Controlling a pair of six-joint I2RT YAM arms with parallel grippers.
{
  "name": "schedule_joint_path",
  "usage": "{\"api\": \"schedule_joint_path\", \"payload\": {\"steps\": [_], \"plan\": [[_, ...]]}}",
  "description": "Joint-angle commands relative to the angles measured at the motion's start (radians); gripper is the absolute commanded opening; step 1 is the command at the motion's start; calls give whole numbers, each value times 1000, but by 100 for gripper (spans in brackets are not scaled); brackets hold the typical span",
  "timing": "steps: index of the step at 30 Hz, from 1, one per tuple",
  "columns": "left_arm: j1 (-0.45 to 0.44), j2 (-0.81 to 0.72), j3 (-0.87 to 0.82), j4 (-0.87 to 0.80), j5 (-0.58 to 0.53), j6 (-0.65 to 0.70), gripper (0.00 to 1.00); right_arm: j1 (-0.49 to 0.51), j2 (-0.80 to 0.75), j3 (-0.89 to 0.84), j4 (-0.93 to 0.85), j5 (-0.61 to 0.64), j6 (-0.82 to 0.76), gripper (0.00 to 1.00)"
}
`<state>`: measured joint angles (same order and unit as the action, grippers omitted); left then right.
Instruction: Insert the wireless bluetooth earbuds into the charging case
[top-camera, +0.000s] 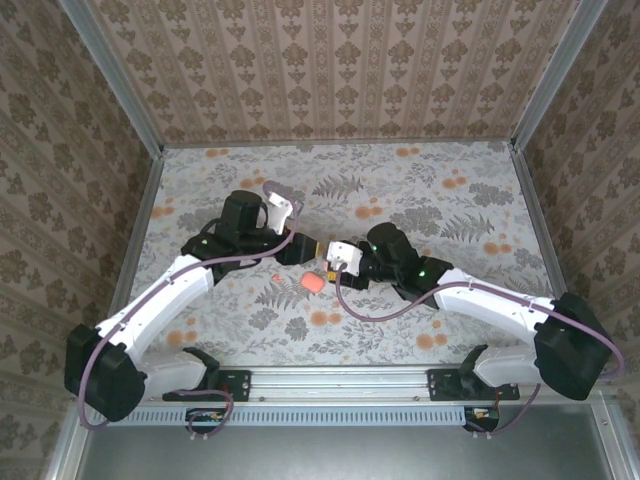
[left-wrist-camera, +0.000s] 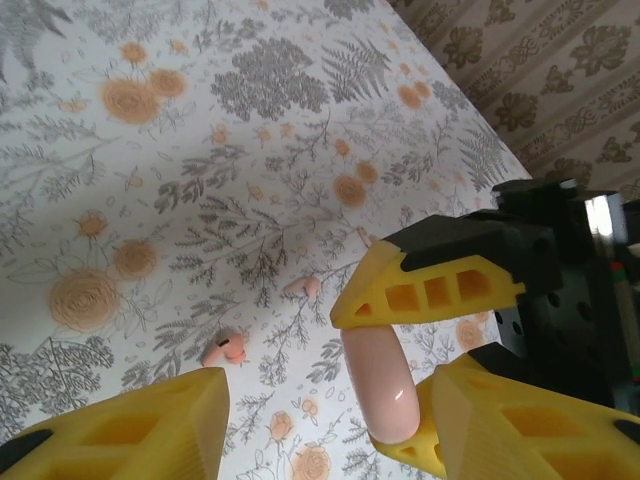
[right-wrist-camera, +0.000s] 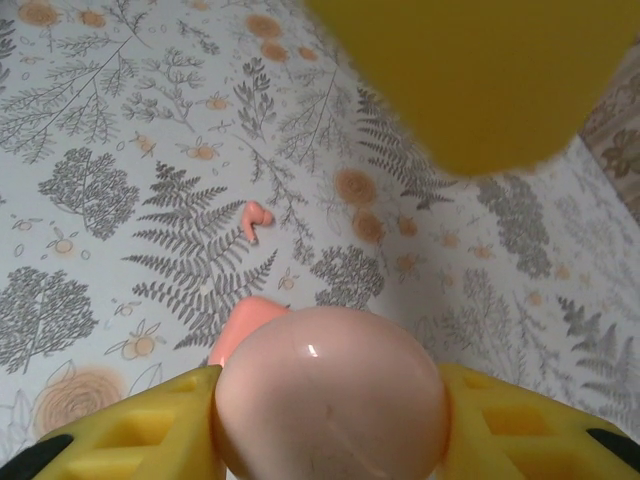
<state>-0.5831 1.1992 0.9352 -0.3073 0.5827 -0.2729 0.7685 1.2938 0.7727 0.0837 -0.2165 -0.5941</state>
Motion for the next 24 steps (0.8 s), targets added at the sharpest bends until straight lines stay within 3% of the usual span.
{"api": "schedule_joint_path", "payload": {"steps": [1, 6, 15, 24], "plan": [[-9, 42, -4, -14, 49, -33, 55, 14, 16, 40, 66, 45, -54, 41], [-14, 75, -18, 18, 119, -77, 54, 17, 17, 46, 89, 72, -56, 41], [-21, 75, -43, 64, 146, -110, 54, 17, 30, 56, 99, 92, -50, 41], [-25, 76, -55, 98, 145, -127, 43, 25, 42, 60, 120, 62, -47, 41]]}}
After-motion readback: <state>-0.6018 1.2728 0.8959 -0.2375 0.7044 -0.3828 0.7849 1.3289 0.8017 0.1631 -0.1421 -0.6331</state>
